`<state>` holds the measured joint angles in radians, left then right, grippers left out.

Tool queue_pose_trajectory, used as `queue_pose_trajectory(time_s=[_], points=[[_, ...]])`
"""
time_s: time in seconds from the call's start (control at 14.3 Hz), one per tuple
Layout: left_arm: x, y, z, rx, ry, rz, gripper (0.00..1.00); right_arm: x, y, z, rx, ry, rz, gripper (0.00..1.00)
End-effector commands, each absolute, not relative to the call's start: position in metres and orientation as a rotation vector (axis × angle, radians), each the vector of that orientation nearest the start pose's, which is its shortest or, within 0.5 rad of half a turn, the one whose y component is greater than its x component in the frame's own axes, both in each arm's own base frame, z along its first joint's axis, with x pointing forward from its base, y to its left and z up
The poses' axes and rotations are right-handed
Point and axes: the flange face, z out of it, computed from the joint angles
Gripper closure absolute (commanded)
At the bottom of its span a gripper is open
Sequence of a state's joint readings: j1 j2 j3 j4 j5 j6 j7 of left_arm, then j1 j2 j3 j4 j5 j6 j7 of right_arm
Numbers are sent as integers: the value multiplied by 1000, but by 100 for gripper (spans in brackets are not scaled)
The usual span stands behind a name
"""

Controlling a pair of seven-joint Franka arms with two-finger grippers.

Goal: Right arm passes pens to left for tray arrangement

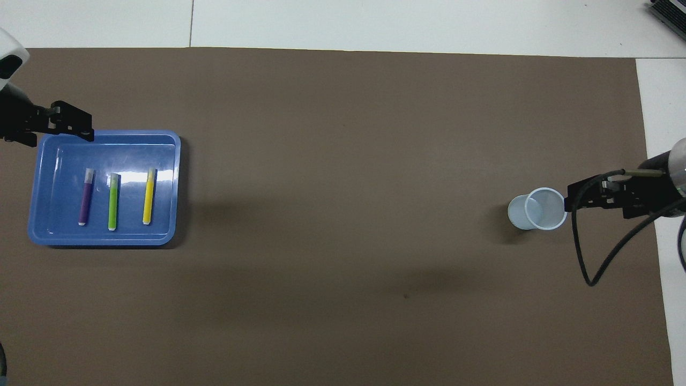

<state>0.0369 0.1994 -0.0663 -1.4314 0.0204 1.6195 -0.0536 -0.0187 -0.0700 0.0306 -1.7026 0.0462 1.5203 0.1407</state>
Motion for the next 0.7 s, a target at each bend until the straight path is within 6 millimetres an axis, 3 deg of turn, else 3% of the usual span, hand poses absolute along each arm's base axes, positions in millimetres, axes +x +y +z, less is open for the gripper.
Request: queue_pose_trajectory(time_s=[0.0,0.14,0.35,0.63], points=[[594,-20,608,-3132,-32,35,0,523,12,599,-3077,220,180,0],[578,-22,623,-3130,-30,42,0,522,12,600,-3077,220,177,0],[552,-38,630,-3124,15,94,0,523,12,599,-3077,218,180,0],[527,-44,631,-3162,20,122,0,522,12,600,-3077,220,177,0]])
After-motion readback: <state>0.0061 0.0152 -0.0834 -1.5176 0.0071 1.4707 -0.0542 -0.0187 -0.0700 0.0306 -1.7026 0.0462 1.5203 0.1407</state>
